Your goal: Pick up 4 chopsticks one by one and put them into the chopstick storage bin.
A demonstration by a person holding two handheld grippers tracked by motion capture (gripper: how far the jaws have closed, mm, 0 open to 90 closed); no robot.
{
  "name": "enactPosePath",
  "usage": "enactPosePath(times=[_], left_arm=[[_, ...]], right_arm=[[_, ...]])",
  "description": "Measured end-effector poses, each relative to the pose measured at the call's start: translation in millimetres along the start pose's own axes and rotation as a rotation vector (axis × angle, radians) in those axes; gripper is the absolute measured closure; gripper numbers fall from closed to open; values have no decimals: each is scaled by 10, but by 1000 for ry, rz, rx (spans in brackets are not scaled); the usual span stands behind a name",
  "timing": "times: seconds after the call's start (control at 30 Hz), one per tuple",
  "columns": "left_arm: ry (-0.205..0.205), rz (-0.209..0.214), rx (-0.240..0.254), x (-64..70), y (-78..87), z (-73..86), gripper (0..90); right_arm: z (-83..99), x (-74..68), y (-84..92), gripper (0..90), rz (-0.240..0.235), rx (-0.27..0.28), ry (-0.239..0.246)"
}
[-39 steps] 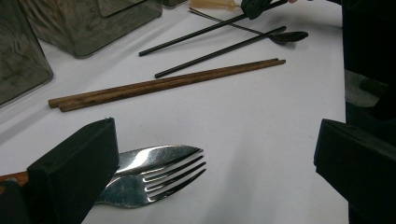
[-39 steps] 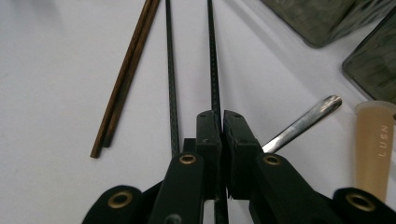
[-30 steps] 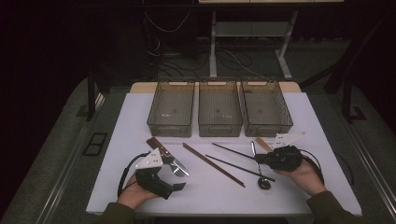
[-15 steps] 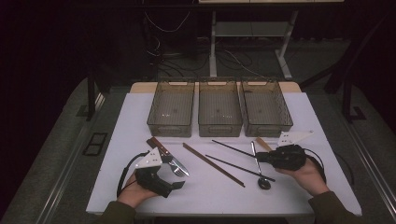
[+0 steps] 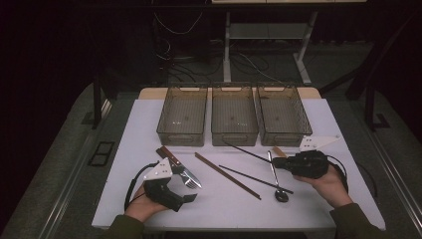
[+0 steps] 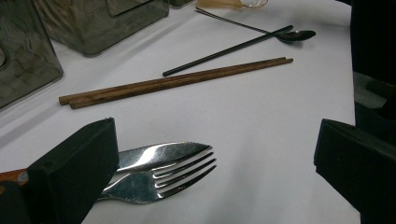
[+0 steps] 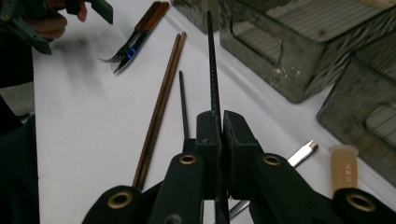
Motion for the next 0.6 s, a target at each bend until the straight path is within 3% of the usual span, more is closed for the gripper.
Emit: enactPosePath(times=[0.27,0.6], left_arm=[[-8,9,-2,37,-32,-25,0],[-14,10,-1,42,-31,-34,0]], right_arm=[[-155,24,41,856,15,35,-23],[-392,-42,-160,857,24,28,-26]])
Point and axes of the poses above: each handheld gripper's, and its own axes: y roughly backward along the jaws, z roughly out of its underside, x roughly to its right, the point moved 7 cm from there along -y, roughly forward along the jaws, and after that the axes turned 11 degrees about z, right-handed, at the moved point
